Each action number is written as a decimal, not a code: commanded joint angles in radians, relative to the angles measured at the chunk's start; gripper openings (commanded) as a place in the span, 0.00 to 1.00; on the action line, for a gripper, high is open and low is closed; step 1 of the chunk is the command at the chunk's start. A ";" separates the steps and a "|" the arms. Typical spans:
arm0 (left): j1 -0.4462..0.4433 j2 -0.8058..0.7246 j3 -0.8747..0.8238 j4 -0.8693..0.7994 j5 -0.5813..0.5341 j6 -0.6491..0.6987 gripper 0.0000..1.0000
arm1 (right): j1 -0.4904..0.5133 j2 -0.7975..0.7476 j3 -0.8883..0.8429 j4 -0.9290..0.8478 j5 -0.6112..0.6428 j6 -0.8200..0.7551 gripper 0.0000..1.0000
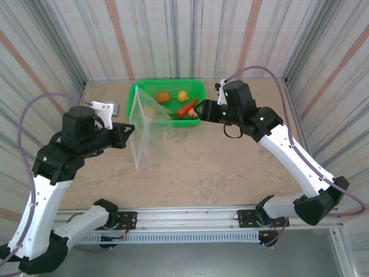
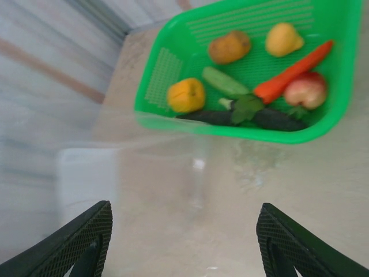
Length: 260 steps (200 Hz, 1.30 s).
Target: Place the food in the zip-top bag and seal the zipper
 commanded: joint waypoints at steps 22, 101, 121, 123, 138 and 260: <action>-0.021 0.050 -0.077 -0.043 0.082 0.002 0.00 | -0.051 0.178 0.047 -0.041 0.023 -0.054 0.59; -0.068 0.254 -0.498 0.719 0.347 -0.313 0.00 | -0.100 0.652 0.292 0.008 0.020 -0.050 0.00; -0.073 0.283 -0.508 0.771 0.348 -0.333 0.00 | -0.114 0.777 0.420 -0.063 0.036 -0.017 0.00; -0.073 0.283 -0.507 0.770 0.346 -0.333 0.00 | -0.116 0.789 0.436 -0.074 0.041 -0.013 0.00; -0.072 0.268 -0.496 0.720 0.292 -0.318 0.00 | -0.122 0.867 0.523 -0.158 0.078 0.024 0.00; 0.125 0.078 -0.535 0.422 0.177 -0.260 0.00 | -0.203 0.635 0.157 -0.167 0.457 -0.091 0.00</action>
